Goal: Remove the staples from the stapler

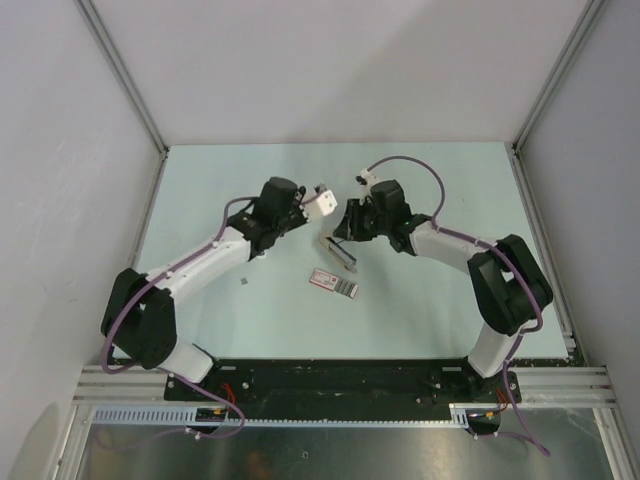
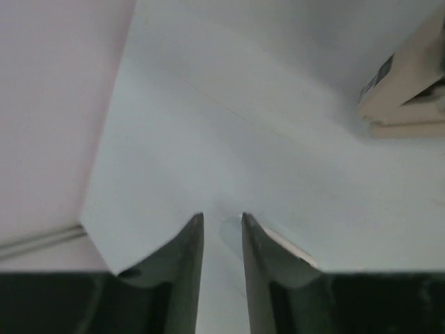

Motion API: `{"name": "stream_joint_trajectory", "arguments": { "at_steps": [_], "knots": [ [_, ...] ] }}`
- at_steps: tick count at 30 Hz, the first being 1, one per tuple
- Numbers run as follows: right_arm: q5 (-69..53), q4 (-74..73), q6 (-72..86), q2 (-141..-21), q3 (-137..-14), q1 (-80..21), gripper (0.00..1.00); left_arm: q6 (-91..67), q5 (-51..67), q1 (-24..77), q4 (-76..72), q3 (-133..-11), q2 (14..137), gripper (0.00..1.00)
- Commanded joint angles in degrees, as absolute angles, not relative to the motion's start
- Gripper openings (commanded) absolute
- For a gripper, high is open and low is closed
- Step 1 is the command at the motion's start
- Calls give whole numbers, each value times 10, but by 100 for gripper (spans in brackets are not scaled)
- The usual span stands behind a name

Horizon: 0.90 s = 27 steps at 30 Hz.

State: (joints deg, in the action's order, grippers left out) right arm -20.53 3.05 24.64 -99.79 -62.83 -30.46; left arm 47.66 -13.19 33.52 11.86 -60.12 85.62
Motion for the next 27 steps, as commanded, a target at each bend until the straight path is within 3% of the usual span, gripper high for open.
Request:
{"name": "stream_joint_trajectory", "arguments": {
  "at_steps": [1, 7, 11, 14, 27],
  "knots": [
    [-55, 100, 281, -955, -643, -364, 0, 228, 30, 300, 261, -671, 844, 39],
    [129, 109, 339, -945, -652, -410, 0, 72, 297, 188, 310, -685, 845, 56],
    [217, 118, 337, -944, -674, -451, 0, 27, 381, 164, 328, -684, 859, 86],
    [255, 128, 337, -945, -692, -469, 0, 8, 423, 162, 332, -675, 866, 97],
    [307, 155, 382, -953, -760, -514, 0, 20, 501, 162, 328, -667, 920, 99]
  ]
}}
